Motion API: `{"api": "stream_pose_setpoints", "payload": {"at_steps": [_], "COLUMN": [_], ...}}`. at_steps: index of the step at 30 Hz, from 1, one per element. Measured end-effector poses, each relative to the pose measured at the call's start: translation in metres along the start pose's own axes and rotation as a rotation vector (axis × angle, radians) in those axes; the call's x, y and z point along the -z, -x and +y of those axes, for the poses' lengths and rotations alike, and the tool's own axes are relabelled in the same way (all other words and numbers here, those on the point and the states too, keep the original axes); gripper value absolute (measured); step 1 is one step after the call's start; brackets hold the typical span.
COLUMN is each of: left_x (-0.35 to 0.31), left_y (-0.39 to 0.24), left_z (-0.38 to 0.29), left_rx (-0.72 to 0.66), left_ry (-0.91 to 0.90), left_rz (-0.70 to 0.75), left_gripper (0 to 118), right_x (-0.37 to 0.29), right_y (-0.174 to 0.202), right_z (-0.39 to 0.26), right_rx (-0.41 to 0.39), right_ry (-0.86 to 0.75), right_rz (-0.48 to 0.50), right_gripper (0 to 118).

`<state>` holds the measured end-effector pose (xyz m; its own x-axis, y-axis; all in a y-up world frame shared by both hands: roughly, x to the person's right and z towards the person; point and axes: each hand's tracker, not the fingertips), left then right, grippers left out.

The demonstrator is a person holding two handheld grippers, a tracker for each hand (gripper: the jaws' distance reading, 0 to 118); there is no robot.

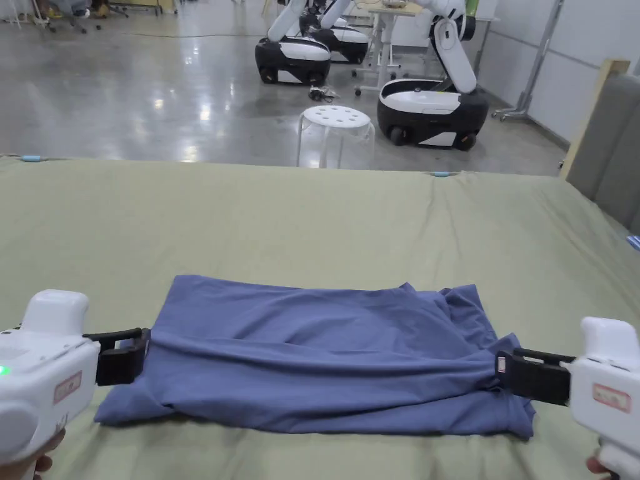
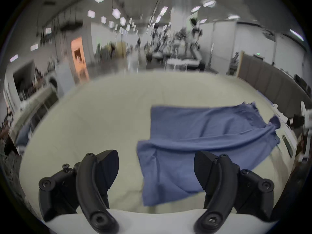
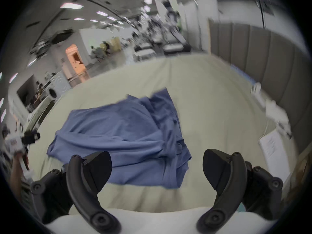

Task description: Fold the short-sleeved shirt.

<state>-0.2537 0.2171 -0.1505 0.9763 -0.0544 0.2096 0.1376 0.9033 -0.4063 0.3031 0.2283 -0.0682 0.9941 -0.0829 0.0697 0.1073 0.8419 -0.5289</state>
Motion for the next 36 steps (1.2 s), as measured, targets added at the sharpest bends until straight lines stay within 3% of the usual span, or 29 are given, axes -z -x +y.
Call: {"api": "stream_pose_setpoints", "payload": {"at_steps": [4,5,6,7,8,9,10,15,18,19,24,26,27,28,29,32,33,36], "left_x": [-0.072,-0.081,-0.085,-0.090,-0.090,-0.092,-0.083,-0.032,0.014,0.027,0.078,0.092,0.097,0.102,0.107,0.101,0.102,0.101], "left_y": [-0.015,-0.016,-0.014,-0.014,-0.019,-0.017,-0.011,0.002,0.005,0.006,0.008,0.006,0.005,0.005,0.004,-0.008,-0.007,0.000], "left_z": [-0.025,-0.031,-0.035,-0.039,-0.046,-0.047,-0.050,-0.060,-0.063,-0.064,-0.059,-0.060,-0.059,-0.058,-0.059,-0.058,-0.059,-0.059], "left_rx": [0.058,0.064,0.049,0.028,0.020,0.046,0.040,0.062,0.085,0.091,0.073,0.084,0.097,0.093,0.085,0.076,0.075,0.053], "left_ry": [-0.016,0.006,0.018,0.053,0.084,0.096,0.129,0.224,0.310,0.303,0.365,0.391,0.395,0.405,0.413,0.434,0.434,0.438], "left_rz": [0.112,0.122,0.111,0.088,0.119,0.113,0.058,0.068,0.069,0.065,0.040,0.020,0.026,0.010,-0.001,0.000,-0.003,-0.008], "left_gripper": [92,91,89,66,19,4,4,6,90,97,97,94,79,25,7,7,7,7], "right_x": [-0.072,-0.079,-0.085,-0.092,-0.095,-0.097,-0.099,-0.097,-0.097,-0.096,-0.081,-0.069,-0.062,-0.050,-0.040,-0.003,0.013,0.071], "right_y": [0.037,0.042,0.047,0.053,0.055,0.058,0.060,0.065,0.062,0.060,0.038,0.026,0.019,0.010,0.003,-0.019,-0.026,-0.042], "right_z": [-0.031,-0.035,-0.039,-0.046,-0.046,-0.048,-0.049,-0.054,-0.052,-0.052,-0.047,-0.046,-0.046,-0.047,-0.048,-0.051,-0.052,-0.061], "right_rx": [0.014,0.047,0.081,0.114,0.115,0.125,0.125,0.103,0.106,0.099,0.076,0.040,0.022,-0.002,-0.019,-0.014,-0.008,-0.010], "right_ry": [-0.200,-0.174,-0.144,-0.151,-0.172,-0.157,-0.143,-0.124,-0.106,-0.101,-0.051,-0.016,-0.002,0.029,0.055,0.080,0.123,0.256], "right_rz": [0.044,0.076,0.072,0.069,0.093,0.136,0.137,0.124,0.124,0.115,0.022,-0.041,-0.069,-0.098,-0.118,-0.128,-0.131,-0.107], "right_gripper": [107,93,62,14,6,5,5,5,5,5,5,5,5,6,6,7,16,100]}}
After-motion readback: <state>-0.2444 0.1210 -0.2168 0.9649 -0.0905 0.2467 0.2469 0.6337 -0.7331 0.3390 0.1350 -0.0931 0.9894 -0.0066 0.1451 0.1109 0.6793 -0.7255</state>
